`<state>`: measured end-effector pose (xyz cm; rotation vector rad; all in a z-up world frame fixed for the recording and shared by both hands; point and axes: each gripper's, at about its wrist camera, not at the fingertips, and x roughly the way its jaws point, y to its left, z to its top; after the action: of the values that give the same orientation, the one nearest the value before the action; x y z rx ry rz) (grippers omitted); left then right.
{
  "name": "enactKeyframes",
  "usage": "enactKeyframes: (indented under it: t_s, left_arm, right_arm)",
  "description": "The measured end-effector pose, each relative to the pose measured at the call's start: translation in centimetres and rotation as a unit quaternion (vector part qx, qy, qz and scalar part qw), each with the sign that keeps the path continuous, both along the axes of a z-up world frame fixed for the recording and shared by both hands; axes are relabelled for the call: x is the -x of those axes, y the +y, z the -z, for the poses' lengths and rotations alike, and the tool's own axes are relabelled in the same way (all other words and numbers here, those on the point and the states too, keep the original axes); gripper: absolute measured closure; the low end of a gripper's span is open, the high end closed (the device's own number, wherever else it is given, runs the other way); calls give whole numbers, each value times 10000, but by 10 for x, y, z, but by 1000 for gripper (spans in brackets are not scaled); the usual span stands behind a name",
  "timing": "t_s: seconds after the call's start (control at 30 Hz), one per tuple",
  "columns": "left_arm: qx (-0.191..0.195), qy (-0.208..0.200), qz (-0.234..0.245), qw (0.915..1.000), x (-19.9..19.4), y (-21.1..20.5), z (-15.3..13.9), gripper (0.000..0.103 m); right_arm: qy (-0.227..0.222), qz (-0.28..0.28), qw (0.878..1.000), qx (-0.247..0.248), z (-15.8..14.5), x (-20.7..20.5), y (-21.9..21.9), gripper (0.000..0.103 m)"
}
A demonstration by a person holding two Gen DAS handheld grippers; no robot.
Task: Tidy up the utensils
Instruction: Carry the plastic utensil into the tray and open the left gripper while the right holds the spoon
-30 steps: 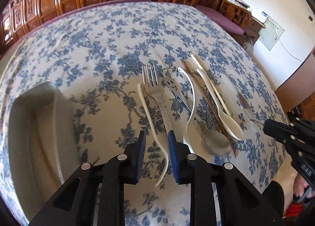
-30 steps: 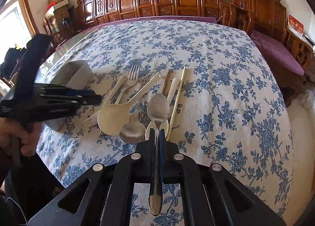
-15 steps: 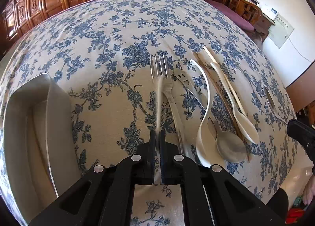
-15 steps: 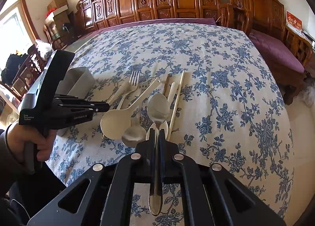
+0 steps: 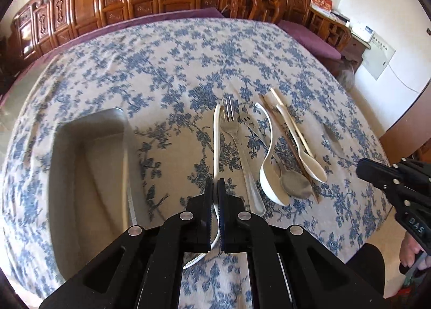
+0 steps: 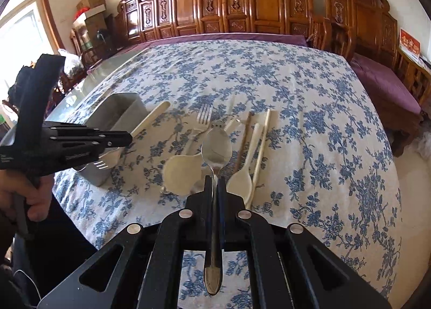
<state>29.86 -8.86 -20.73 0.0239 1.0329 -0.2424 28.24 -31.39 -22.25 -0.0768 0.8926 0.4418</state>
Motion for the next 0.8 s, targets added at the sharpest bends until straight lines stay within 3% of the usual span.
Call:
enactKeyframes:
  t_s: [0.43,0.8]
  left_arm:
    - [-76,-237,-302,9992,23,50,-27,100]
    - [-56,-68,-861,9963,6,107,1,100]
  right_arm:
    - [-195,-466,9987,-60,-19,23,39,98]
    - [-186,-517,9985,35,-9,27,57,98]
